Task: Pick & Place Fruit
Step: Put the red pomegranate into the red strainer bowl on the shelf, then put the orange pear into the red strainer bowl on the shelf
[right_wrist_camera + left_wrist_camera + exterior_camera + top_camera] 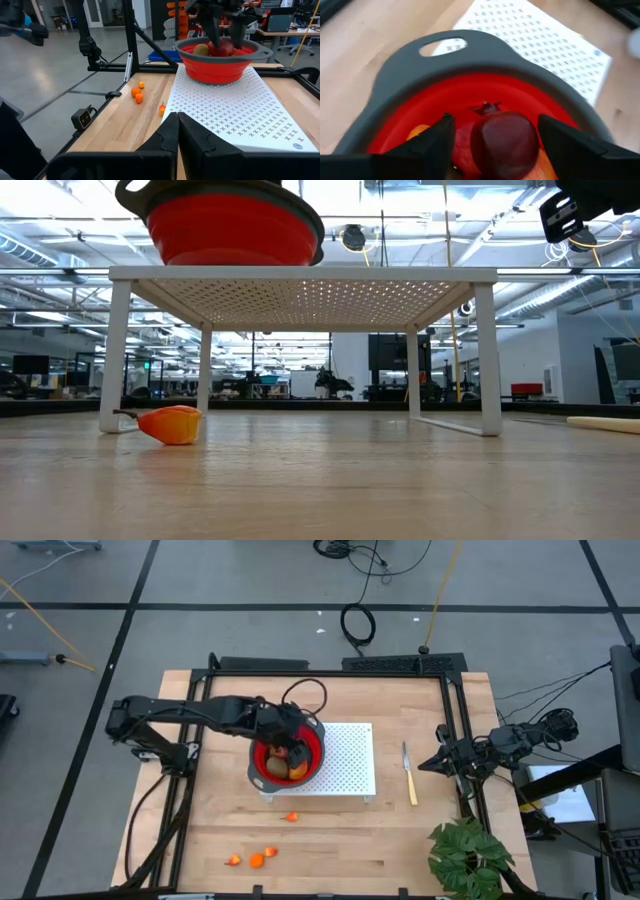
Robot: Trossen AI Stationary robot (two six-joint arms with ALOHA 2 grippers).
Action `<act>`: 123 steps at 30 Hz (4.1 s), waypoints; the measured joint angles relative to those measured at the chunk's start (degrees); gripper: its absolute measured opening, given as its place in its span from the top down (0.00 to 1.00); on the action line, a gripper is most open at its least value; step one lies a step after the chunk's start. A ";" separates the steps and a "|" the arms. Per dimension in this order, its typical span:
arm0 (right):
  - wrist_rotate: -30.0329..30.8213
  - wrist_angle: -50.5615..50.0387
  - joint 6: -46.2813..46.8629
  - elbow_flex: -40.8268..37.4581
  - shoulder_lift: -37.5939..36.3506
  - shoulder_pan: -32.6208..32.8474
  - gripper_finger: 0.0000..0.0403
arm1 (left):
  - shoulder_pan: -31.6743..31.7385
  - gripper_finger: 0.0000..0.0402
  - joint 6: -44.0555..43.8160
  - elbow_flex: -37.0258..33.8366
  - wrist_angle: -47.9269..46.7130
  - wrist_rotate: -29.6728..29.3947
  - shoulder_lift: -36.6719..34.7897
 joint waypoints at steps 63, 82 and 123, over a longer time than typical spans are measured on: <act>-0.28 3.43 0.00 0.00 0.00 -0.01 1.00 | -45.74 1.00 -43.07 0.02 -4.96 -17.47 -8.91; -0.31 3.45 0.02 0.00 0.15 -0.01 1.00 | -52.66 0.98 -62.88 -19.92 1.96 -6.35 -8.93; 3.04 3.36 0.00 0.00 0.17 -0.01 1.00 | -58.22 0.26 -70.30 -30.56 20.15 4.75 8.49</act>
